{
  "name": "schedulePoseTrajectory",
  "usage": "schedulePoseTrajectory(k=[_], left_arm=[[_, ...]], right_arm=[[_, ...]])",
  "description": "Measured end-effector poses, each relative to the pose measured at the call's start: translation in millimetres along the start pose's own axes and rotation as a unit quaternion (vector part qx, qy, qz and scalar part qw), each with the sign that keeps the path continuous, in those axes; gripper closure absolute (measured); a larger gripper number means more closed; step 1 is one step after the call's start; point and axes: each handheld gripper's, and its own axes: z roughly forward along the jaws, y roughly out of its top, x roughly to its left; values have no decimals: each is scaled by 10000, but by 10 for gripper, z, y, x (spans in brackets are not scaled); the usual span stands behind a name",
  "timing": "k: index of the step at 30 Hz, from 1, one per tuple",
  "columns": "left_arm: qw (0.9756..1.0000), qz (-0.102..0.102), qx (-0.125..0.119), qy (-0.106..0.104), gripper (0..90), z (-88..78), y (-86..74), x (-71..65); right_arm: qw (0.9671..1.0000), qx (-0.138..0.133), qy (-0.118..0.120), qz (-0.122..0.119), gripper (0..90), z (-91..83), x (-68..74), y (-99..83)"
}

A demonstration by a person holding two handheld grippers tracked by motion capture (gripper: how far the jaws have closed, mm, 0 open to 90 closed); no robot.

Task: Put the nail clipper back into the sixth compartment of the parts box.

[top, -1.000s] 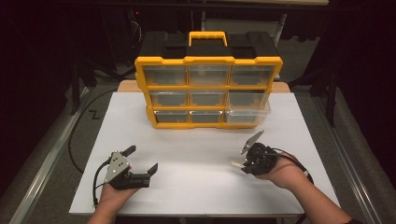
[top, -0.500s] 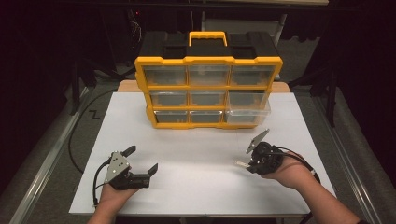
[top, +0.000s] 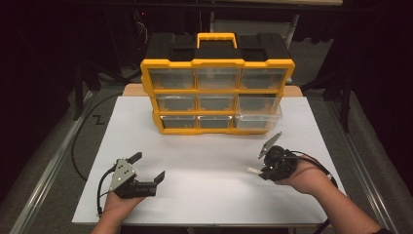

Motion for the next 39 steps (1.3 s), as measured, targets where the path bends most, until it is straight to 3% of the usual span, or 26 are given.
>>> schedulePoseTrajectory(k=[39], left_arm=[[10000,-13,-12,-4,4,-4,-1,6]], right_arm=[[9999,37,-34,-94,796,-478,-85,205]])
